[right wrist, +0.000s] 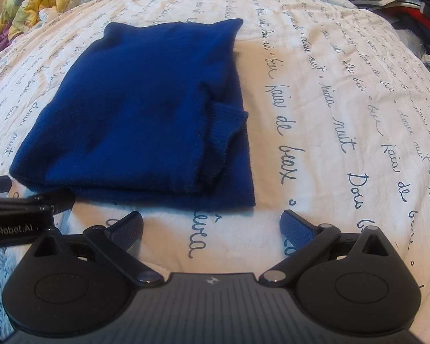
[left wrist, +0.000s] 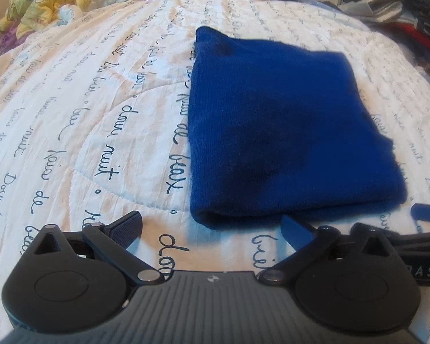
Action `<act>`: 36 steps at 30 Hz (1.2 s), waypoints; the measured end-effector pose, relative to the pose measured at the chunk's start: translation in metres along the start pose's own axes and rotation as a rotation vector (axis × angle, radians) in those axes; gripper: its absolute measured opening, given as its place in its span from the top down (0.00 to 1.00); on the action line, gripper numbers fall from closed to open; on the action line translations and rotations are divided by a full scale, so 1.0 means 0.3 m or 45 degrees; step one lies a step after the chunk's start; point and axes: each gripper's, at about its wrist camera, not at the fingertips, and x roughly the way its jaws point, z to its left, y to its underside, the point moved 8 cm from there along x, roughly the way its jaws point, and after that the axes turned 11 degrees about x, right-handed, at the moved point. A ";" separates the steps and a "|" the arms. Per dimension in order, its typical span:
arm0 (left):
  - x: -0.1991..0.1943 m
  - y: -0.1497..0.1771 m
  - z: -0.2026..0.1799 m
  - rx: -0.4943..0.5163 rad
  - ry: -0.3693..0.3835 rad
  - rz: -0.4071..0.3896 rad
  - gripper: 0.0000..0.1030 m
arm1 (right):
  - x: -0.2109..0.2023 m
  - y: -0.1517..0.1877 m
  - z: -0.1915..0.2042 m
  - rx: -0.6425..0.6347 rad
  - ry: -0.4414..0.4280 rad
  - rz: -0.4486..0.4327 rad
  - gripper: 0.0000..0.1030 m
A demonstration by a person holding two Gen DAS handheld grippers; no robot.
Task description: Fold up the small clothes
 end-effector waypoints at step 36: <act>-0.082 0.016 -0.021 0.027 -0.053 -0.058 0.01 | -0.058 0.007 -0.007 0.043 -0.031 -0.010 0.00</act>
